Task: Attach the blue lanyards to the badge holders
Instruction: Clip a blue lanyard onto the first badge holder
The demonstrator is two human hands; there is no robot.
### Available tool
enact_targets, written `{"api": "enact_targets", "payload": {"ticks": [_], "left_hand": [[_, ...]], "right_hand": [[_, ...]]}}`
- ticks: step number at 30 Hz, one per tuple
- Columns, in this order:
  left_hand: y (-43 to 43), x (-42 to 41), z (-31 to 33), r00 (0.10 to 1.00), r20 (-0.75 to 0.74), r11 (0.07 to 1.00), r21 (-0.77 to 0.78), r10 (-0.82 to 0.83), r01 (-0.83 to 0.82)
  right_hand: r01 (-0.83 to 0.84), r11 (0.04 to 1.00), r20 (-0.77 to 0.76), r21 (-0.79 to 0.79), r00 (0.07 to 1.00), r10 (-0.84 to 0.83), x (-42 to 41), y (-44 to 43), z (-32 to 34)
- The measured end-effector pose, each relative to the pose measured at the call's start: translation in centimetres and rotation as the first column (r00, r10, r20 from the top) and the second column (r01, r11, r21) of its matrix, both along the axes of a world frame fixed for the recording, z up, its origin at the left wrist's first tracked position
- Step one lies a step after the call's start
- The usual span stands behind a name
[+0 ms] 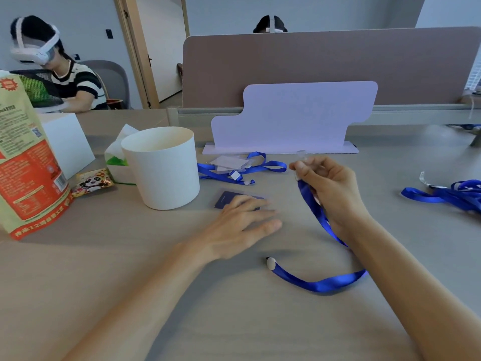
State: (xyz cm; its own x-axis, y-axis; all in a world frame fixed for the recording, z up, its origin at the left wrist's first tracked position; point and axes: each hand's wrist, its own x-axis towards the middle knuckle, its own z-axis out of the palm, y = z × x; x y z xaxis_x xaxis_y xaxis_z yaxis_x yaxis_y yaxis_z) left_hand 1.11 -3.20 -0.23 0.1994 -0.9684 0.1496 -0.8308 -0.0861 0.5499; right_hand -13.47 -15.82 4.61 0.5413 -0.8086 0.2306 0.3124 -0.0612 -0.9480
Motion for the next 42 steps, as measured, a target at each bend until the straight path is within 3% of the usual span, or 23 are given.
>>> {"api": "enact_targets", "payload": {"ticks": [2,6,9,12,17,19,21,22,23,26,29,33,36,39,42], "left_hand": [[-0.3,-1.3,0.1,0.996,-0.084,0.999,0.029,-0.016,0.018],[-1.1,-3.0,-0.1,0.996,-0.088,0.999,-0.029,0.036,-0.039],[-1.5,-3.6,-0.1,0.959,-0.281,0.993,-0.106,0.028,-0.060],[-1.9,-3.5,0.1,0.895,-0.429,0.958,-0.180,0.127,-0.222],[-1.3,-0.7,1.0,0.782,-0.561,0.879,-0.185,0.272,-0.439],[-0.9,0.1,0.8,0.830,-0.423,0.864,-0.179,0.364,-0.470],[-0.6,0.5,0.3,0.883,-0.112,0.866,-0.174,0.456,-0.469],[-0.7,0.6,0.1,0.882,-0.034,0.864,-0.182,0.471,-0.469],[-0.7,0.6,0.2,0.885,-0.046,0.863,-0.201,0.464,-0.463],[-0.7,0.1,1.0,0.894,-0.306,0.866,-0.282,0.327,-0.413],[-0.7,-0.5,1.3,0.917,-0.325,0.852,-0.386,0.232,-0.353],[-0.7,-0.4,1.0,0.914,-0.341,0.786,-0.493,0.221,-0.374],[-0.4,-0.8,1.4,0.891,-0.444,0.767,-0.538,0.096,-0.351],[-0.3,-1.5,2.0,0.849,-0.528,0.785,-0.533,-0.016,-0.316],[-0.3,-2.0,2.9,0.828,-0.556,0.776,-0.557,-0.081,-0.298]], "right_hand": [[-0.014,0.999,0.028,0.033,1.000,0.013,-0.2,-0.2,0.2],[-0.154,0.986,0.022,0.069,0.988,0.153,-0.1,0.1,0.1],[-0.203,0.978,0.001,0.041,0.979,0.203,0.2,0.8,-0.1],[-0.248,0.968,0.034,0.034,0.968,0.247,0.4,1.3,0.1],[-0.051,0.999,0.003,-0.011,0.999,0.051,0.1,0.2,0.1],[0.020,0.995,-0.116,-0.100,0.993,-0.032,0.2,-0.3,-0.5],[0.002,0.975,-0.297,-0.223,0.952,-0.070,0.5,-0.5,-1.3],[-0.034,0.962,-0.385,-0.272,0.920,-0.077,0.7,-0.6,-1.8],[-0.070,0.951,-0.455,-0.301,0.887,-0.078,1.0,-0.5,-2.3],[-0.149,0.945,-0.542,-0.293,0.839,-0.036,1.6,0.0,-2.7],[-0.289,0.927,-0.587,-0.238,0.803,0.100,1.8,1.0,-2.2],[-0.513,0.844,-0.670,-0.158,0.683,0.291,1.6,2.3,-2.0],[-0.542,0.828,-0.691,-0.143,0.654,0.308,2.0,2.8,-2.1],[-0.527,0.828,-0.661,-0.191,0.693,0.289,2.3,3.3,-2.0],[-0.549,0.823,-0.692,-0.143,0.651,0.314,2.4,3.5,-1.9]]}}
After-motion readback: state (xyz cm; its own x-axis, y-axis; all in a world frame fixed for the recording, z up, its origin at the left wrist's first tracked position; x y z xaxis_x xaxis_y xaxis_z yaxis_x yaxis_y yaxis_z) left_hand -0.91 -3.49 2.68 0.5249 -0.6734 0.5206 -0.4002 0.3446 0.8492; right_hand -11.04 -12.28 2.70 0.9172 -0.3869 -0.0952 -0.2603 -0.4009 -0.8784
